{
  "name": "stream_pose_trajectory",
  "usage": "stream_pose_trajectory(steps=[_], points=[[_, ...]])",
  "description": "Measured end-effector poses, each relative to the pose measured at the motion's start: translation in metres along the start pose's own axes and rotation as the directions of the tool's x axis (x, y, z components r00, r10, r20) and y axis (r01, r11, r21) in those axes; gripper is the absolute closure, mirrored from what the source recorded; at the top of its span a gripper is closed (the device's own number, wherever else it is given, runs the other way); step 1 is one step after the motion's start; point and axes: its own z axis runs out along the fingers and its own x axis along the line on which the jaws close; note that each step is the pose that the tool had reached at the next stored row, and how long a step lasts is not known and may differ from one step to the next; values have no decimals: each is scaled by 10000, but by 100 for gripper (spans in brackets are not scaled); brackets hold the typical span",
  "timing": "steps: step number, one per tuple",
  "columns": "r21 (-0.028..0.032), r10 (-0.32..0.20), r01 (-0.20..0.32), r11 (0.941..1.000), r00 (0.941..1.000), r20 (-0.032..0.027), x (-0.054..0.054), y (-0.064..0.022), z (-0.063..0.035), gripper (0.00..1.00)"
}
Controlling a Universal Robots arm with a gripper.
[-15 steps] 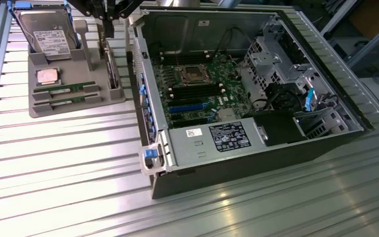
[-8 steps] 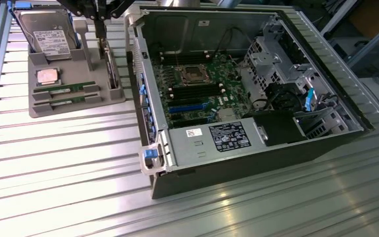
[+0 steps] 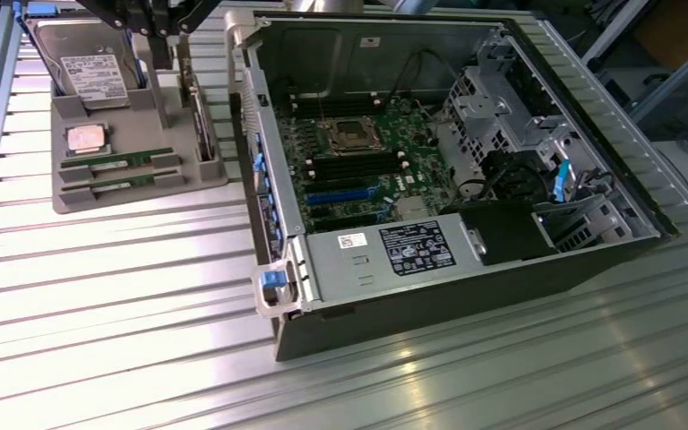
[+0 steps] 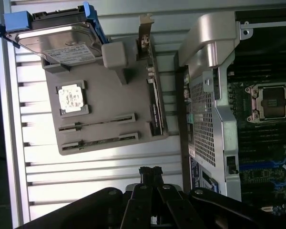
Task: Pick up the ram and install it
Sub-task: 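Reach for the ram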
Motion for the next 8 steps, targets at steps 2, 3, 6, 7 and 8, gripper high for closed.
stream_pose_trajectory(steps=[2, 3, 6, 7, 8], points=[[0, 0, 0, 10000, 10000, 0, 51, -4, -2, 90], [1, 0, 0, 10000, 10000, -1, 69, -5, -2, 90], [1, 0, 0, 10000, 10000, -1, 132, -10, -4, 90], [0, 0, 0, 10000, 10000, 0, 150, -11, -4, 90], [0, 0, 0, 10000, 10000, 0, 164, -12, -4, 90]])
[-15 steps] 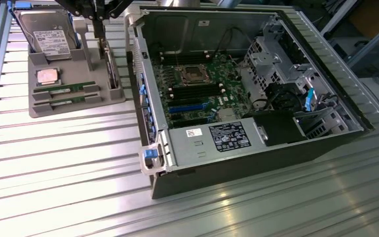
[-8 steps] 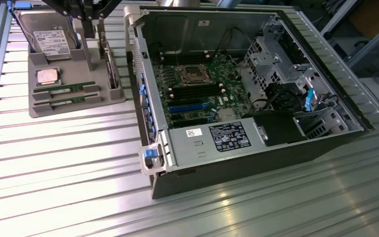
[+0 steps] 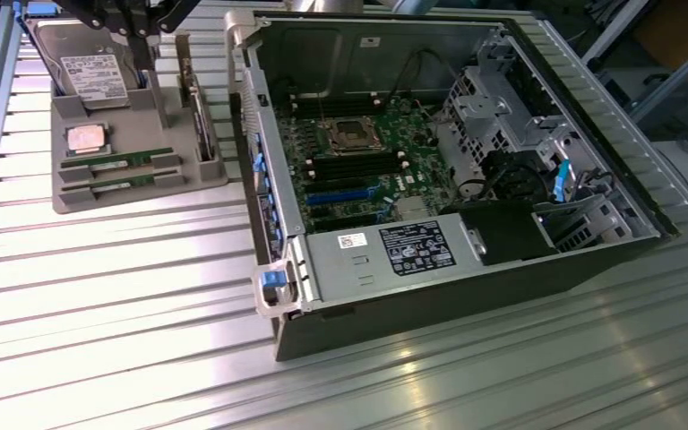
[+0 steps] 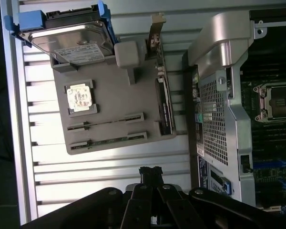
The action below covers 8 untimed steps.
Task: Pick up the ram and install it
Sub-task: 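Reach for the ram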
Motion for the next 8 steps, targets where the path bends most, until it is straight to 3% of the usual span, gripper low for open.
stream_pose_trajectory(steps=[8], points=[[0, 0, 0, 10000, 10000, 0, 173, -13, -5, 90]])
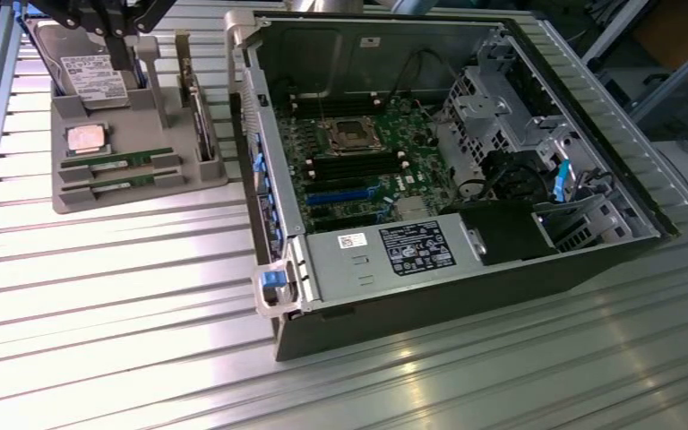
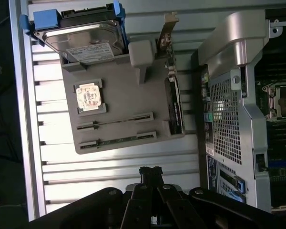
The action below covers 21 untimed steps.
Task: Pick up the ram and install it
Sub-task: 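Reach for the ram, then pick up the ram and move it above insertion slot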
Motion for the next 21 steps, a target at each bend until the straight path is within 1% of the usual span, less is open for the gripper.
stream_pose_trajectory(steps=[4, 14, 17, 19, 21], points=[[0, 1, -1, 10000, 10000, 0, 94, -7, -3, 90], [0, -9, 9, 10000, 10000, 0, 97, -7, -3, 90], [-6, -255, 255, 9997, 9997, -11, 97, -7, -3, 90], [-15, -570, 570, 9984, 9984, -24, 97, -7, -3, 90], [-26, -990, 990, 9951, 9951, -43, 97, -7, -3, 90]])
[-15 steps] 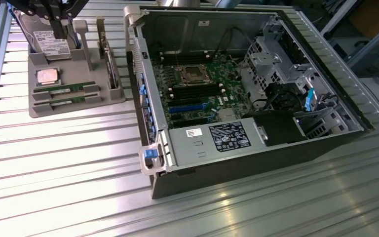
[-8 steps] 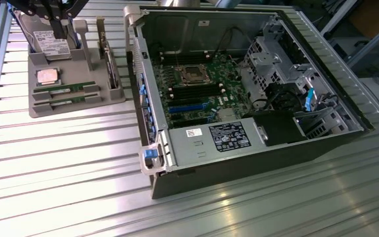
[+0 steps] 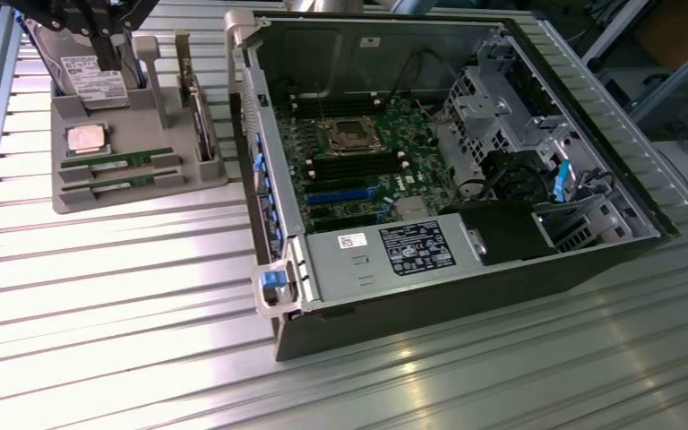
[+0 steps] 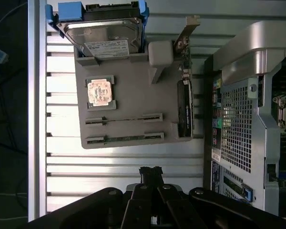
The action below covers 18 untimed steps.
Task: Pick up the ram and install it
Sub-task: 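Pick up the ram and move it above insertion slot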
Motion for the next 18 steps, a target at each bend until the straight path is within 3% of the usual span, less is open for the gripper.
stream_pose_trajectory(steps=[4, 8, 13, 18], points=[[-16, -609, 609, 9981, 9981, -26, 0, 0, 0, 90], [-36, -1297, 1296, 9916, 9915, -55, 0, 0, 0, 90], [-47, -1645, 1645, 9864, 9864, -69, 0, 0, 0, 90], [-63, -2125, 2124, 9772, 9771, -89, 0, 0, 0, 90]])
